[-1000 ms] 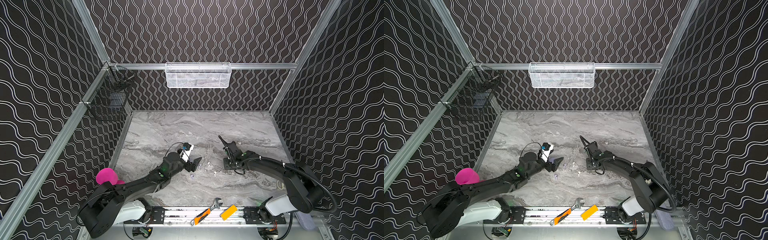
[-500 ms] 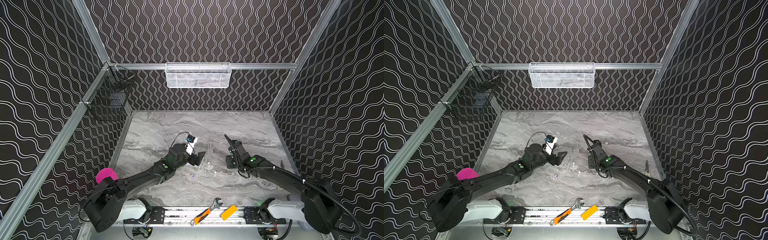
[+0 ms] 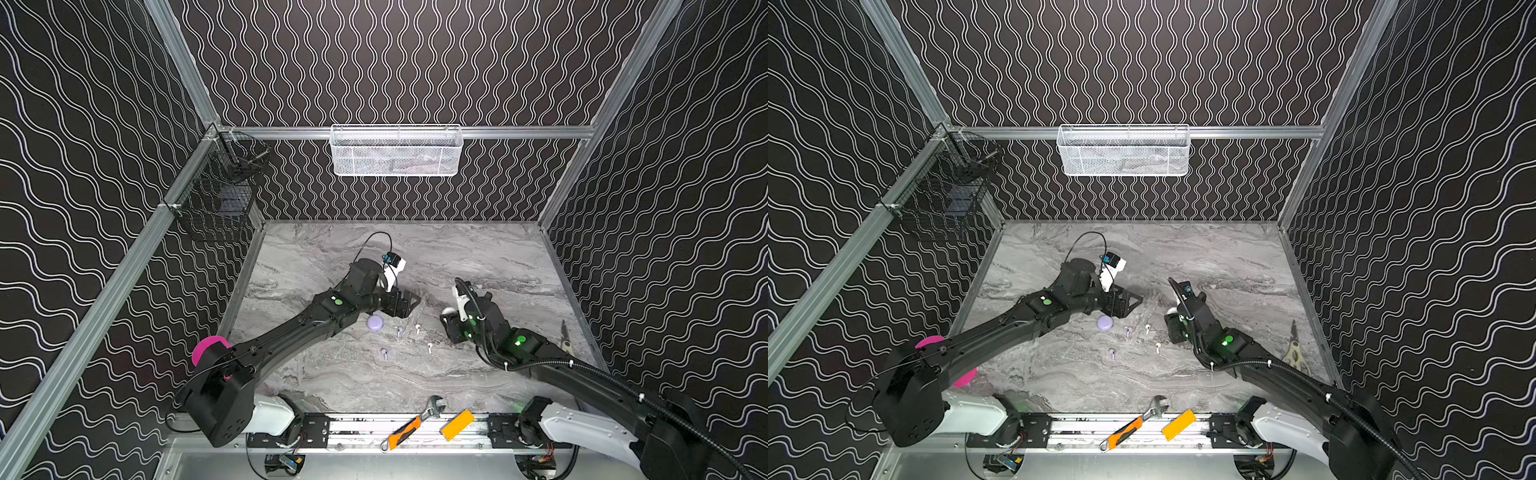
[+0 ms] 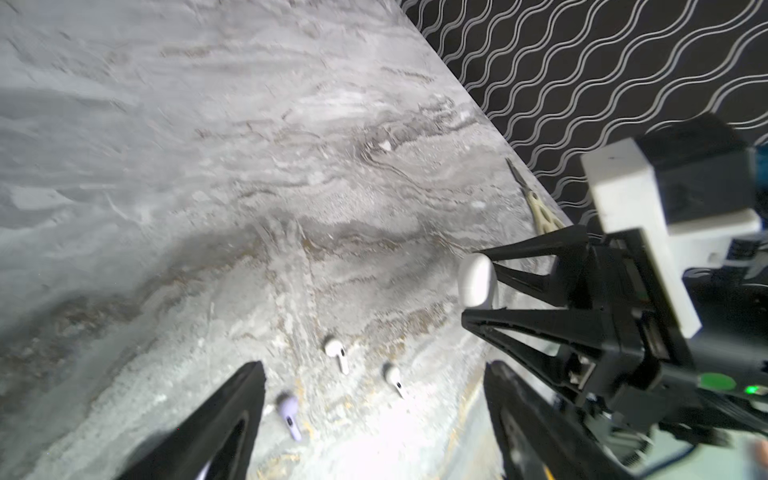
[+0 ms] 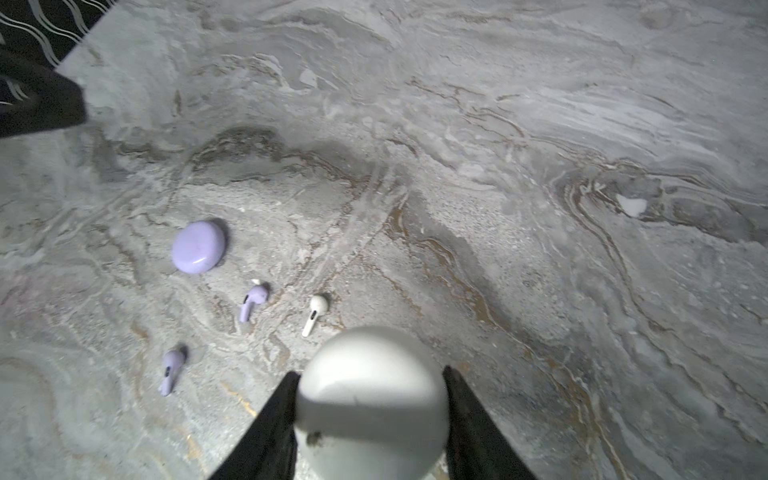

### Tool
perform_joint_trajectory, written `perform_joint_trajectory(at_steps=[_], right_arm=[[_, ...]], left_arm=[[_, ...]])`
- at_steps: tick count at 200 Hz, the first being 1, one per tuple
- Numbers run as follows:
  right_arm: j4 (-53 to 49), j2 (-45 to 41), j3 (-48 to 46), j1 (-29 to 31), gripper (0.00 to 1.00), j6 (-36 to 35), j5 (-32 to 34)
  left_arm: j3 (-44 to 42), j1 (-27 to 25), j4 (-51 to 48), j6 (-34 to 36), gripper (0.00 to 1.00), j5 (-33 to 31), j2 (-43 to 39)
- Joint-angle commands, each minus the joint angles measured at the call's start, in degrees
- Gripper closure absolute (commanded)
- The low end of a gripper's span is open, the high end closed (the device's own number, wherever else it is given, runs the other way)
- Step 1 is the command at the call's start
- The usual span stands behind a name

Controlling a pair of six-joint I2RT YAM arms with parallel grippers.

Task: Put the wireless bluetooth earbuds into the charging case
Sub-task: 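Lift the white case toward the left gripper while the left gripper approaches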

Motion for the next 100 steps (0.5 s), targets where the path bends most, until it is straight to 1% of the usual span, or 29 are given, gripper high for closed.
perform_joint_trajectory(at_steps=[1, 24, 55, 71, 100], right_arm=[[7.15, -2.21, -1.38, 1.32, 0.71, -2.66, -2.47], [8.87, -3.54, -1.82, 2.82, 0.71, -4.03, -3.45], [10.78, -3.82, -1.87, 4.79, 0.71, -5.51, -4.97], [11.07, -3.15, -1.08, 6.47, 0.71, -6.27, -3.60], [11.54, -1.30, 0.47, 8.65, 0.71, -7.30, -1.70]], left_arm=[[2.34, 1.14, -5.67, 0.28, 0.15, 8.27, -0.44], [4.67, 1.37, -9.60, 2.12, 0.16, 11.59, -0.36], [6.35, 1.37, -11.31, 3.18, 0.19, 17.01, 1.33], [6.51, 1.32, -11.56, 3.32, 0.21, 17.04, 1.57], [6.73, 1.37, -11.75, 3.84, 0.21, 16.59, 1.16]])
